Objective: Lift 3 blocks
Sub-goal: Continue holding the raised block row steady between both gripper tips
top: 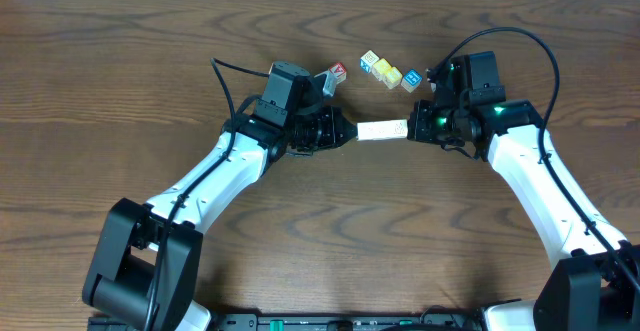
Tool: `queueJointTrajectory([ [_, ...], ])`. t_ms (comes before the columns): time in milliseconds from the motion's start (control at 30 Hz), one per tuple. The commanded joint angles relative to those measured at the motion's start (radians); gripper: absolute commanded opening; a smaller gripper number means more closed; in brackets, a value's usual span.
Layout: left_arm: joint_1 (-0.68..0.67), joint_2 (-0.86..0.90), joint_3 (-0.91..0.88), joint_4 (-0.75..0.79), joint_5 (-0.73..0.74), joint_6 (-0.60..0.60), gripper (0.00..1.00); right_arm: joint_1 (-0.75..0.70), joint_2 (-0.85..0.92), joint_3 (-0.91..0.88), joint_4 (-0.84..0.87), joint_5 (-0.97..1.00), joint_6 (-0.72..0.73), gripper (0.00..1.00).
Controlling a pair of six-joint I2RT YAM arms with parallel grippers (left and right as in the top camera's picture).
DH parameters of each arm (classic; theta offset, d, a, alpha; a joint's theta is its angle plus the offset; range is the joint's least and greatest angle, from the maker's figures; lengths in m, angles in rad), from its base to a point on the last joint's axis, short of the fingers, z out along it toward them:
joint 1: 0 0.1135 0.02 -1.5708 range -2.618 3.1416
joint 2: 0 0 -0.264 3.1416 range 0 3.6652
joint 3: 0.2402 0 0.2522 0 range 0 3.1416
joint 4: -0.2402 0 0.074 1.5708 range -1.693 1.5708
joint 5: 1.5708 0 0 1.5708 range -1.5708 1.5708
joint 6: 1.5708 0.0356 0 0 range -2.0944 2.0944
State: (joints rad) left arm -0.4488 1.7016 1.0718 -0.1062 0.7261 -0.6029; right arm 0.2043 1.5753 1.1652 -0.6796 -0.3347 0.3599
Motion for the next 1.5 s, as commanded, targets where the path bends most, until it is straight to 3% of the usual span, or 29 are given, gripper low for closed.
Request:
queueJointTrajectory([
  [0, -0.041, -0.024, 0.013, 0.021, 0.091, -0.001, 0.07, 0.080, -0.005, 0.013, 0.011, -0.238, 0.018, 0.01],
  [1467, -0.041, -0.023, 0.013, 0.018, 0.072, -0.001, 0.07, 0.086, -0.005, 0.013, 0.011, -0.219, 0.018, 0.01],
])
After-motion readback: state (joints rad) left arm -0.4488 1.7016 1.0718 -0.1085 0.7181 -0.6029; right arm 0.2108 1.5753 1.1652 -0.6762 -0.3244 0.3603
